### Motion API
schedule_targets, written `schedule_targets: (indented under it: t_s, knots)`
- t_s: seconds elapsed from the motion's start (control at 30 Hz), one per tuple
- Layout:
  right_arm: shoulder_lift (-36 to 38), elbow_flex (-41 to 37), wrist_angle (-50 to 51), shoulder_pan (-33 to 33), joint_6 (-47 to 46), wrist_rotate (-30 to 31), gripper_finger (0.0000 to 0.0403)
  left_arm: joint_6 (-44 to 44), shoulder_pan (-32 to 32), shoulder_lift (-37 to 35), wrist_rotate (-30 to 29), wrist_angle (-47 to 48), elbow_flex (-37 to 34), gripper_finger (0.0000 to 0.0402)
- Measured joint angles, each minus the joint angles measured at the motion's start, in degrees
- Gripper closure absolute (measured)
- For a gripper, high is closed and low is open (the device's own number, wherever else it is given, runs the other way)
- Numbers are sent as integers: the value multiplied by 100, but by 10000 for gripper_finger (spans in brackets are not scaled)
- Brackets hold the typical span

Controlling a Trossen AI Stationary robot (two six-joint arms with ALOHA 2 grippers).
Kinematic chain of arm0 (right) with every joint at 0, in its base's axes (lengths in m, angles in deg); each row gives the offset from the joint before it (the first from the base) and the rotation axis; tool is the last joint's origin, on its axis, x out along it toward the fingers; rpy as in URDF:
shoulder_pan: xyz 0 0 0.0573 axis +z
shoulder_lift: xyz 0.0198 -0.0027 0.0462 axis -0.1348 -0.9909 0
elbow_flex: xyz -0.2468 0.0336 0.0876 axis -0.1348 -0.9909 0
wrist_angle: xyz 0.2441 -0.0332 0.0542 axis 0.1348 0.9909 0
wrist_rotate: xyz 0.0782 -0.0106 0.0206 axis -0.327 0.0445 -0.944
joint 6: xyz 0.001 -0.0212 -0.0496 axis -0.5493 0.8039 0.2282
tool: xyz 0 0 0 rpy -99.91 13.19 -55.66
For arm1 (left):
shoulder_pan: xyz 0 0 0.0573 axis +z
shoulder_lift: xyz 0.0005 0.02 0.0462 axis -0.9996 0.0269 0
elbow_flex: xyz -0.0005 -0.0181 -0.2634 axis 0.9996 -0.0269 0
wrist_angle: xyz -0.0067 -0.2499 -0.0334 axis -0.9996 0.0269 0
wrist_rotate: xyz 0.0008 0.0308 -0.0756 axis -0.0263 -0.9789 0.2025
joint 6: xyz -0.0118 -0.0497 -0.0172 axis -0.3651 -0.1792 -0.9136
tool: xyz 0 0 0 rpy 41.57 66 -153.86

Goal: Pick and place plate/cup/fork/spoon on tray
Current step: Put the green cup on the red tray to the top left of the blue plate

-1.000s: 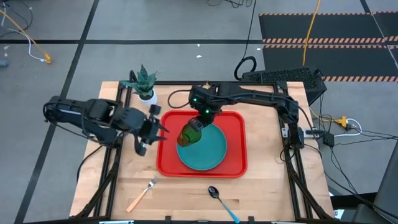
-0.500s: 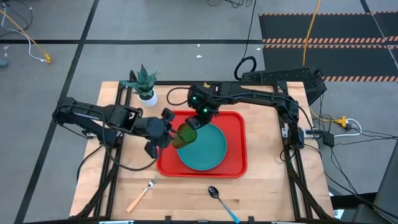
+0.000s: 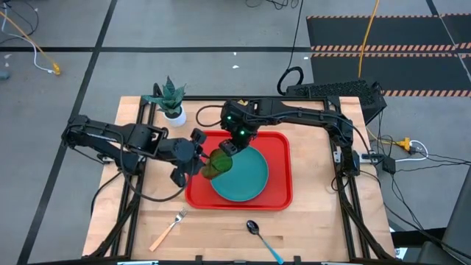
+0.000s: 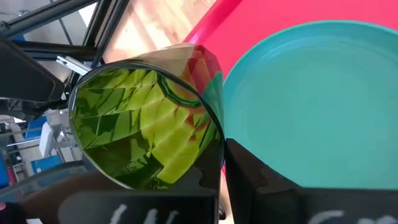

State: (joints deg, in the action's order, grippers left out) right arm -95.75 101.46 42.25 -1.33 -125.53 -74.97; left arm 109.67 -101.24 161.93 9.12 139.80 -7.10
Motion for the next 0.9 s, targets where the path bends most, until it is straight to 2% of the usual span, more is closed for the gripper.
schedule_targets:
  t_s: [0.33, 0.5, 0.9]
  knots:
    - [1, 0, -149, 38, -71, -7, 403, -152, 0, 0, 19, 114, 0, 273]
    - [1, -4, -364, 42, -171, -72, 403, -171, 89, -4, 338, 369, 0, 273]
    - [-53, -4, -359, 57, -158, -144, 403, 35, 118, 0, 270, 273, 89, 273]
